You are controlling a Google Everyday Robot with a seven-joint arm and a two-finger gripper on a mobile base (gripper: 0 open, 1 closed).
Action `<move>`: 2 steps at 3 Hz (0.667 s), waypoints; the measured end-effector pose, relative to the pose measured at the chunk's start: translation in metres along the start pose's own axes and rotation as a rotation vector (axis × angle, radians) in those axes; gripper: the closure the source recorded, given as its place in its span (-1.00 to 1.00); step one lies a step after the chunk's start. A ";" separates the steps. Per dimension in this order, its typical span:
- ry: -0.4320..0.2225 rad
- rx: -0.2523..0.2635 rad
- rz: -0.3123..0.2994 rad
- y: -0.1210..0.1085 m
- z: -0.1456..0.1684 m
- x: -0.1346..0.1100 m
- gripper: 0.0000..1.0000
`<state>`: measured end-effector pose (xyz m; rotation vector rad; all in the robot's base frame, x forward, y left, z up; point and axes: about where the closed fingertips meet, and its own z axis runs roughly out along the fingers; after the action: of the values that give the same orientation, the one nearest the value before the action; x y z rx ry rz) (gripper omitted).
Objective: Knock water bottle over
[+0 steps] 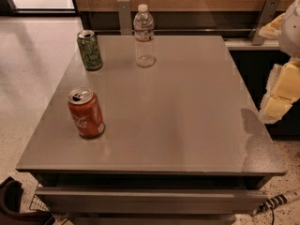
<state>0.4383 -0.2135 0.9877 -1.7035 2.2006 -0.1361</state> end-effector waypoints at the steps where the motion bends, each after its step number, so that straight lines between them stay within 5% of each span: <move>1: 0.000 0.000 0.000 0.000 0.000 0.000 -1.00; 2: -0.047 0.033 0.003 -0.014 0.007 -0.007 -1.00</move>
Offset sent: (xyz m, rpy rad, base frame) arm 0.0797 0.0137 -0.0062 0.1809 -0.1930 0.0161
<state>0.4550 -0.2101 0.9867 -1.6684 2.1554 -0.1293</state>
